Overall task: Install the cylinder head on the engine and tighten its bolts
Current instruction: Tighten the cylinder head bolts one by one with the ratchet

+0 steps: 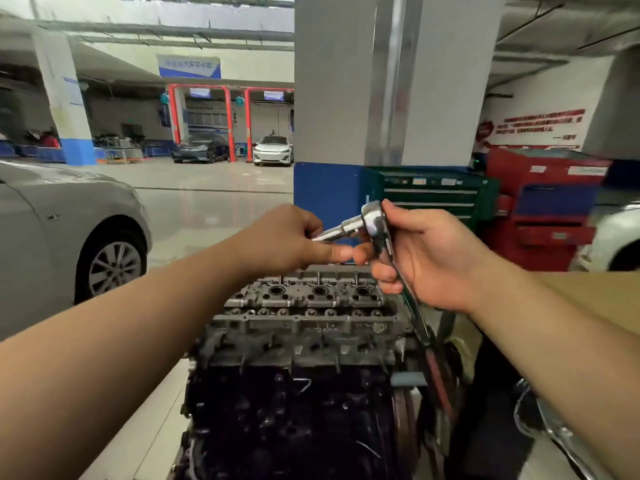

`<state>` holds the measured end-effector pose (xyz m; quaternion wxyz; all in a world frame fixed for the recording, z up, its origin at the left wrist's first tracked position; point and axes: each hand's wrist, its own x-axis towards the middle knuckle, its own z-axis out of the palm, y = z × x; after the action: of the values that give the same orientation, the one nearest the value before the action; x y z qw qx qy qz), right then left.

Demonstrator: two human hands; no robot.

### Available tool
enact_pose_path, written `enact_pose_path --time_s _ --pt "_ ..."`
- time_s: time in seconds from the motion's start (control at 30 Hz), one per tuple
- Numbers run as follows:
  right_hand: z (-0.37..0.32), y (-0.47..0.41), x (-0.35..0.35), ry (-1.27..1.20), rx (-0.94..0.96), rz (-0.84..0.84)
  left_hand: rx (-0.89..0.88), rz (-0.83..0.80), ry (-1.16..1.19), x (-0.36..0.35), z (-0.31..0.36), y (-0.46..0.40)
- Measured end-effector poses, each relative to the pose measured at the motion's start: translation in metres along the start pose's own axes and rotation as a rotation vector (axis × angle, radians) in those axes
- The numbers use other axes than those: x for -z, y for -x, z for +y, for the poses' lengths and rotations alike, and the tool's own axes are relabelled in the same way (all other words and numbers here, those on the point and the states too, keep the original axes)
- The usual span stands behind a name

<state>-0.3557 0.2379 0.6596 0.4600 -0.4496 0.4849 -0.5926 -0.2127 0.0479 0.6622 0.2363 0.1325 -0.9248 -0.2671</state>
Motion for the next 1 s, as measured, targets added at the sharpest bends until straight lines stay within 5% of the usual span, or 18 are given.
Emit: enact_pose_path --time_s 0.17,0.4,0.6,0.7,0.83,1.0 --pt "0.064 0.074 0.009 -0.197 0.069 0.055 -0.055 -0.343 0.009 -0.067 0.013 0.031" --pt "0.114 0.111 0.008 -0.31 0.133 0.238 -0.095 -0.494 0.042 -0.103 0.021 0.045" --pt "0.118 0.117 0.021 -0.625 0.376 0.191 0.056 -0.343 0.019 -0.081 0.005 0.053" --pt "0.118 0.106 0.029 -0.713 0.464 0.32 0.329 -0.206 0.514 -0.085 -0.003 0.064" --pt "0.143 0.078 0.011 -0.723 0.307 0.387 0.414 -0.251 0.884 -0.114 0.007 0.083" --pt "0.186 0.061 -0.001 -0.692 0.185 0.392 0.38 -0.314 0.667 -0.142 0.011 0.101"
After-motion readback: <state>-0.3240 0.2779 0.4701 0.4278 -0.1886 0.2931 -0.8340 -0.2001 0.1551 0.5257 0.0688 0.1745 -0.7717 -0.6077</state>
